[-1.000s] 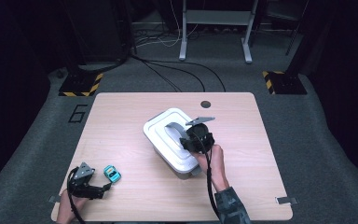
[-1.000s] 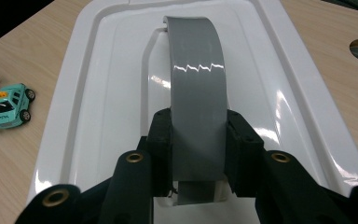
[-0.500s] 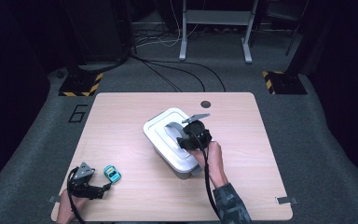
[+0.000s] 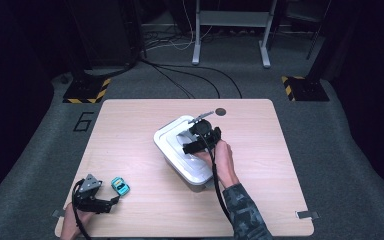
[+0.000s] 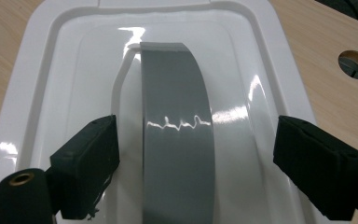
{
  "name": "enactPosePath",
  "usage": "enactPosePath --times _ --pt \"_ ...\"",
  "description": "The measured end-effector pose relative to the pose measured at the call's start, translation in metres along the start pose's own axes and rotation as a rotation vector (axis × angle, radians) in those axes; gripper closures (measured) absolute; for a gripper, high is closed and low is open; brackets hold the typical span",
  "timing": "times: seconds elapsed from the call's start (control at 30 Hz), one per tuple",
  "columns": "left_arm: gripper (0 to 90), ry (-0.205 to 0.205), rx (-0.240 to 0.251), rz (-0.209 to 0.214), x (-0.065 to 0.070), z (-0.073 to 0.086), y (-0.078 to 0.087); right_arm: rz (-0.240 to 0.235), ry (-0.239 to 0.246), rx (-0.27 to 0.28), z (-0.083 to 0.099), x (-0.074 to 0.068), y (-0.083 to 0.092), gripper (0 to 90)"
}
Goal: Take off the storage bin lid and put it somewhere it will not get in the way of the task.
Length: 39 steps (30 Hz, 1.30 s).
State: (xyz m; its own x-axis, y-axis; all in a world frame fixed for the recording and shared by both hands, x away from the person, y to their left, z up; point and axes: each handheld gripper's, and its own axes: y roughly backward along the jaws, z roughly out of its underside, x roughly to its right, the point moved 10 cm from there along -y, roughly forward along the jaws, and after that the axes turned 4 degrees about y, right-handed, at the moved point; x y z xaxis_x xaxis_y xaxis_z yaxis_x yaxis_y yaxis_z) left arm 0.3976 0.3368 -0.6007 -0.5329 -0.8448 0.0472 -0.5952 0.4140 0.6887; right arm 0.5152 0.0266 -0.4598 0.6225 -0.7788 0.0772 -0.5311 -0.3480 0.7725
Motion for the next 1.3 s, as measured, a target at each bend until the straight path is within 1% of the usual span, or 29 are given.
enactPosePath --times 0.03,0.1,0.13,0.17,0.23,0.27,0.3,0.33,0.37,0.4,0.5,0.57,0.6,0.63,0.67,0.73,0.87,0.9,1.0,1.03,1.1,1.13,1.2,1.3 --pt "3.1 0.011 0.002 0.002 0.001 0.0 0.0 -0.003 -0.004 0.005 -0.001 0.0 -0.001 15.4" --pt "3.1 0.01 0.002 0.002 0.001 0.0 0.0 -0.015 0.003 0.005 -0.001 -0.001 -0.001 22.7" --pt "3.1 0.01 0.002 0.002 0.001 0.0 0.0 -0.014 0.013 0.018 -0.003 -0.002 -0.001 27.4" --pt "3.1 0.01 0.003 0.002 0.001 0.0 0.0 0.0 0.018 0.018 -0.003 -0.001 0.001 36.6" --pt "3.1 0.01 0.003 0.002 0.001 0.0 0.0 -0.023 0.009 0.035 -0.006 -0.002 0.004 47.5" --pt "3.1 0.011 0.002 0.002 0.001 0.0 0.0 -0.017 0.013 0.039 -0.007 -0.002 0.005 51.6" --pt "3.1 0.01 0.002 0.002 0.001 0.0 0.0 -0.01 0.031 0.042 -0.008 -0.001 0.006 53.9" --pt "3.1 0.011 0.002 0.002 0.001 0.0 0.0 -0.02 0.02 0.043 -0.009 -0.003 0.007 58.5" --pt "3.1 0.01 0.003 0.002 0.001 0.0 0.0 -0.029 0.043 0.047 -0.009 -0.003 0.007 62.7" --pt "3.1 0.01 0.002 0.002 0.001 0.0 0.0 -0.029 0.032 0.05 -0.01 -0.005 0.007 66.0" --pt "3.1 0.01 0.002 0.001 0.001 0.0 0.0 -0.017 0.058 0.041 -0.011 -0.006 0.008 66.4" --pt "3.1 0.01 0.003 0.002 0.001 0.0 0.0 -0.021 0.043 0.046 -0.011 -0.008 0.008 66.6" --pt "3.1 0.01 0.002 0.001 0.001 0.0 0.0 -0.021 0.058 0.048 -0.012 -0.007 0.01 66.6" --pt "3.1 0.01 -0.001 0.001 0.001 0.0 0.0 -0.02 0.063 0.056 -0.013 -0.006 0.011 66.6" --pt "3.1 0.01 0.002 0.002 0.001 0.0 0.0 -0.02 0.044 0.058 -0.013 -0.007 0.012 66.7" --pt "3.1 0.01 0.003 0.002 0.001 0.0 0.0 -0.018 0.058 0.075 -0.016 -0.006 0.016 66.7" --pt "3.1 0.01 0.003 0.001 0.001 0.0 0.0 -0.019 0.057 0.084 -0.019 -0.007 0.022 66.7" --pt "3.1 0.01 0.003 0.002 0.001 0.0 0.0 -0.018 0.064 0.089 -0.02 -0.007 0.023 66.7" --pt "3.1 0.01 0.003 0.002 0.001 0.0 0.0 -0.016 0.063 0.096 -0.022 -0.006 0.028 66.7" --pt "3.1 0.005 0.002 0.001 0.0 0.0 0.0 -0.016 0.054 0.097 -0.022 -0.007 0.029 66.7" --pt "3.1 -0.002 0.001 0.0 0.0 0.0 0.0 -0.014 0.055 0.101 -0.024 -0.006 0.032 66.7" --pt "3.1 -0.002 0.001 0.0 0.0 0.0 0.0 -0.012 0.066 0.103 -0.024 -0.005 0.034 66.7" --pt "3.1 -0.002 0.0 -0.001 0.0 0.0 0.0 -0.008 0.066 0.104 -0.024 -0.004 0.037 66.7" --pt "3.1 -0.001 -0.001 0.002 0.0 0.0 0.0 -0.002 0.067 0.121 -0.025 0.0 0.042 66.7"
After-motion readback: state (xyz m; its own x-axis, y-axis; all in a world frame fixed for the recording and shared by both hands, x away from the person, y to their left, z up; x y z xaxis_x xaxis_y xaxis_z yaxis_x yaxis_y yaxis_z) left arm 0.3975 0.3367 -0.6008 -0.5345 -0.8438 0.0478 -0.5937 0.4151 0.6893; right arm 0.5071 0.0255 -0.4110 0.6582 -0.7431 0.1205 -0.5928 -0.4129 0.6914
